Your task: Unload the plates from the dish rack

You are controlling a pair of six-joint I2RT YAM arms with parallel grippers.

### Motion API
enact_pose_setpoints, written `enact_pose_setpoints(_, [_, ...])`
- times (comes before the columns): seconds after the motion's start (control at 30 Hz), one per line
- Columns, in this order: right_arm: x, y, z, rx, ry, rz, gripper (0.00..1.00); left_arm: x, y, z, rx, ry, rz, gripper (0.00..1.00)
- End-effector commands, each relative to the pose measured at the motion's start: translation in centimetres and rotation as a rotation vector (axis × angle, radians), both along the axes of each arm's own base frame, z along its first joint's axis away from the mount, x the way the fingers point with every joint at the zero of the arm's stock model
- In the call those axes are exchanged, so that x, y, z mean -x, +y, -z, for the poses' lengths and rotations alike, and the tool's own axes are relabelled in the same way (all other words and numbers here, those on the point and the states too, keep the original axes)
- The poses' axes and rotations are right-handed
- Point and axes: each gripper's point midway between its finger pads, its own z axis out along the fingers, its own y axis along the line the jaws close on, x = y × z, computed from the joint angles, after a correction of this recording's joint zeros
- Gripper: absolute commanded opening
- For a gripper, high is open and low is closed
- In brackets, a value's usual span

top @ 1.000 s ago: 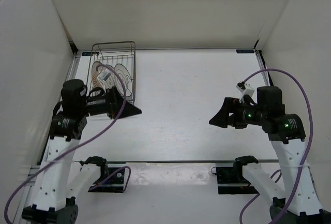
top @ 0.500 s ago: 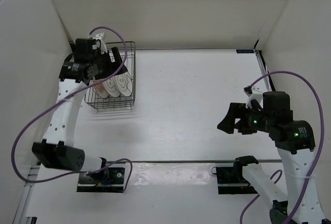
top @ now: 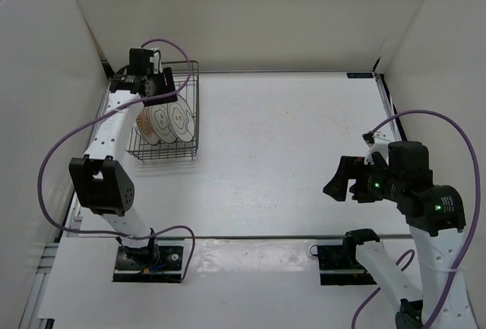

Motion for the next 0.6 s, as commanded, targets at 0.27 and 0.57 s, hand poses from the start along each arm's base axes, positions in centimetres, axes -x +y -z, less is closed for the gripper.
enact_pose_setpoints(0.27, [-0.2, -0.4, 1.0, 0.028, 0.013, 0.007, 0.90, -3.5, 0.6, 3.0, -0.129, -0.017, -0.018, 0.64])
enact_pose_setpoints(0.57, [-0.4, -0.3, 1.5, 0.033, 0.034, 0.005, 0.90, -4.1, 0.1, 3.9, -0.294, -0.027, -0.002, 0.42])
